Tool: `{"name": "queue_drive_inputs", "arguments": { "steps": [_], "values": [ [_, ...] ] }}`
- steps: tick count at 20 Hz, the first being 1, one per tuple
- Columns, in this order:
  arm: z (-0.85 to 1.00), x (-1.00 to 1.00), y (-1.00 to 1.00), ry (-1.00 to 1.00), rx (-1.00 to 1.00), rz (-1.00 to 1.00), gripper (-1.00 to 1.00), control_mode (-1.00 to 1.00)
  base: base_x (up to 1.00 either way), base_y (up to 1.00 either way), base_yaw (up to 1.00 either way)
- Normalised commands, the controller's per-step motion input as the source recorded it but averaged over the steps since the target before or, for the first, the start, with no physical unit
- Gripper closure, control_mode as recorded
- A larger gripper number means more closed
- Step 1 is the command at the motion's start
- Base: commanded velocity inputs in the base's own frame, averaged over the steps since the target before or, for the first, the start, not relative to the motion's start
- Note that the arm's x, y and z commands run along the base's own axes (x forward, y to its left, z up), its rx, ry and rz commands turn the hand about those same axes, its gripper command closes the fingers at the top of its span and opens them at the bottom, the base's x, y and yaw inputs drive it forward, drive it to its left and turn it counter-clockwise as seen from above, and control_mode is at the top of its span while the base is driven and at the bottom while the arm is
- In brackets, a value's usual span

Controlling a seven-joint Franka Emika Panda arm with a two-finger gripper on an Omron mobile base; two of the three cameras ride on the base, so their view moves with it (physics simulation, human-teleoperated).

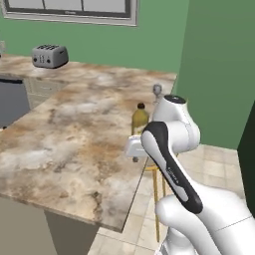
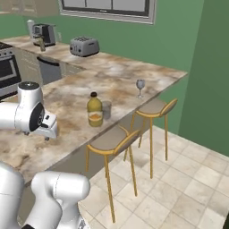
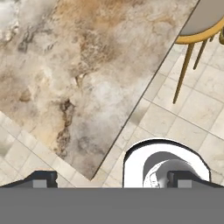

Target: There is a wine glass and glass cup on the dining counter. Place the wine bottle next to the wine glass and the juice bottle next to the glass cup.

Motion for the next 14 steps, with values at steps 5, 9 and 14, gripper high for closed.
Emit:
{"name": "queue_drive_inputs", "arguments": {
  "steps": [5,9,14],
  "values": [
    [0.0,0.0,0.0,0.0,0.0,0.0,-1.0,1.0,-0.73,0.18,0.23],
    [0.0,0.0,0.0,0.0,0.0,0.0,-1.0,1.0,-0.58,0.13,0.47],
    [0.0,0.0,0.0,0.0,0.0,0.0,-1.0,1.0,-0.45,0.33,0.55]
  ]
}}
